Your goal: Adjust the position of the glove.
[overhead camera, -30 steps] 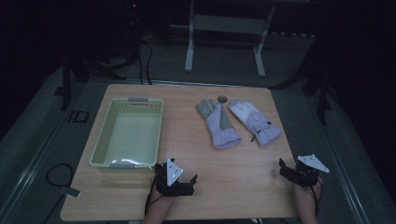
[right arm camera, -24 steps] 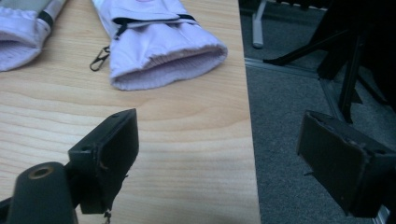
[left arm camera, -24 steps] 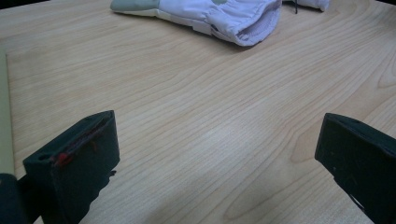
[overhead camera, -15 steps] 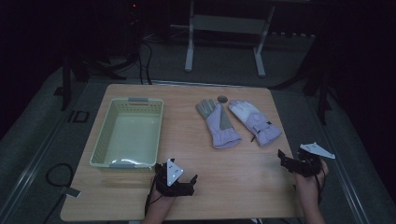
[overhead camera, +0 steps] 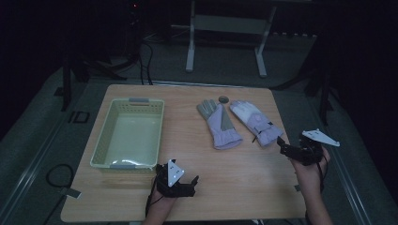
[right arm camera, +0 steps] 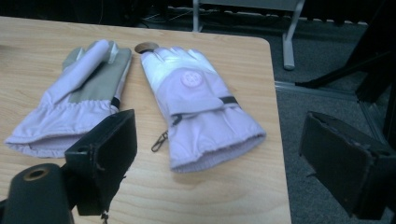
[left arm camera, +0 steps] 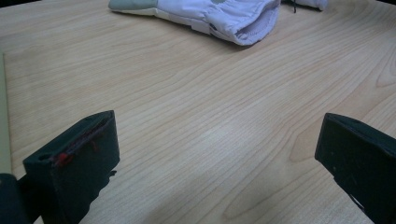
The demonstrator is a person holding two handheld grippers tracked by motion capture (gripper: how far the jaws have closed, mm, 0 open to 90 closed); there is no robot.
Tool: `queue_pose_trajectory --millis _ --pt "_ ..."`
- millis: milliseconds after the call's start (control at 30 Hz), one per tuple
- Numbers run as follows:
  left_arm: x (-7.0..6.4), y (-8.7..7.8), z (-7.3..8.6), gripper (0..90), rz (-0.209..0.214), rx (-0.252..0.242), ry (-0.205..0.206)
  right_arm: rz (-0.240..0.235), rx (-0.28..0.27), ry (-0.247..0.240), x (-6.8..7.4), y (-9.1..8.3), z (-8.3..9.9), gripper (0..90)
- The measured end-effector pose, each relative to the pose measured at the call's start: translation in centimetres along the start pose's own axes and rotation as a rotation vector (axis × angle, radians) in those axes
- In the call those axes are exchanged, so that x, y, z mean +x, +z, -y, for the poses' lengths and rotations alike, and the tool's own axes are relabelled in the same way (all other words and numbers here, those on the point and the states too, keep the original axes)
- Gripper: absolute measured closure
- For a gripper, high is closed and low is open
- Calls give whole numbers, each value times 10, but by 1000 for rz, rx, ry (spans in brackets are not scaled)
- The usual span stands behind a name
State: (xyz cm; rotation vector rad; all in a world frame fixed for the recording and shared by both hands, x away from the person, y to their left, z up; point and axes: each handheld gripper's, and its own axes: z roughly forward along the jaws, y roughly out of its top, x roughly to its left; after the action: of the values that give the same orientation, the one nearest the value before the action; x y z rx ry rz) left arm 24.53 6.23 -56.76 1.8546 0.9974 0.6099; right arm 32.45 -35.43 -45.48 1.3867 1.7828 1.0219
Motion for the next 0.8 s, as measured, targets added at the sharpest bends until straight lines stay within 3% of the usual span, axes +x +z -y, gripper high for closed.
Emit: queue_pose_trajectory --millis 333,400,800 --pt "0 0 0 0 3 2 3 -32 -1 -23 14 8 -22 146" --pt "0 0 0 0 2 1 3 -47 -9 -24 17 9 -26 184" --pt "0 0 0 0 3 1 2 -124 -29 -45 49 24 -49 185"
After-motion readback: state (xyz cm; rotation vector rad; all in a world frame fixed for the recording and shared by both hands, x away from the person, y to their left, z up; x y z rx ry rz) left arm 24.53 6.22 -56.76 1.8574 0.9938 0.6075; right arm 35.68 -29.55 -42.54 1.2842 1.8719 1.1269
